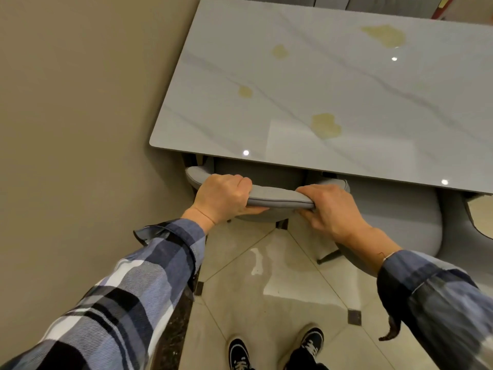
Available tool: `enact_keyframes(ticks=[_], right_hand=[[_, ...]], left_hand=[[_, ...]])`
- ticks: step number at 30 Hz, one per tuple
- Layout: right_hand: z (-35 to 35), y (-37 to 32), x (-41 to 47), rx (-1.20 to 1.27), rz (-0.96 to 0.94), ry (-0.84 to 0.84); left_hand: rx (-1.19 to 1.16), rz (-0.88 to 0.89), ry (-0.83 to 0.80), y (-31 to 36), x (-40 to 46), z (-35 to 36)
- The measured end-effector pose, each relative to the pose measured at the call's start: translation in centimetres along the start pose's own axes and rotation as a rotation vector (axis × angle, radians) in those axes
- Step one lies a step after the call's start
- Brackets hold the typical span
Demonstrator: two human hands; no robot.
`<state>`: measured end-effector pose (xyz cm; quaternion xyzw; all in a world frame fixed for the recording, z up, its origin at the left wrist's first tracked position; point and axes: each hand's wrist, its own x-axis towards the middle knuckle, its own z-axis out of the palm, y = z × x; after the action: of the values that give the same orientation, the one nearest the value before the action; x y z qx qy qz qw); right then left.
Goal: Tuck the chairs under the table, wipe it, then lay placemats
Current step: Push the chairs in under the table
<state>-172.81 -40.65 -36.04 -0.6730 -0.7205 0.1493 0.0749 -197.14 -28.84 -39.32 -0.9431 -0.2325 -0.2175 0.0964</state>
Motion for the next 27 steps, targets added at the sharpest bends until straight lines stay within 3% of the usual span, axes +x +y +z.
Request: enact_keyframes(ticks=[13,17,19,21,24,27], right_hand=[[-0.7,-0.4,0.4,0.050,0.006,-0.031],[-2.0,-0.8,0.8,0.102,0.077,-0.158],[-3.3,-0.9,1.2,0.257,0.170,-0.298],[-4.4,-1.1,1.7,0.427,0.252,-0.367],[-4.7,-1.5,2.3,0.558,0.404,-0.246],[-3.7,-2.0,2.7,0.355,0.573,-0.131]], left_hand=[[-0.072,-0.093,-0.095,0.1,-0.1,-0.7],[-0.121,-0.215,-0.417,0.8,1.0,-3.2],[-0.178,-0.269,-0.594,0.4,1.4,-4.2],[-0.289,-0.326,-0.657,-0.7,1.6,-4.7],[-0.445,-0.512,-0.667,-2.8,1.5,-5.0],[-0.507,-0.538,-0.806,-3.8,1.9,-4.9]])
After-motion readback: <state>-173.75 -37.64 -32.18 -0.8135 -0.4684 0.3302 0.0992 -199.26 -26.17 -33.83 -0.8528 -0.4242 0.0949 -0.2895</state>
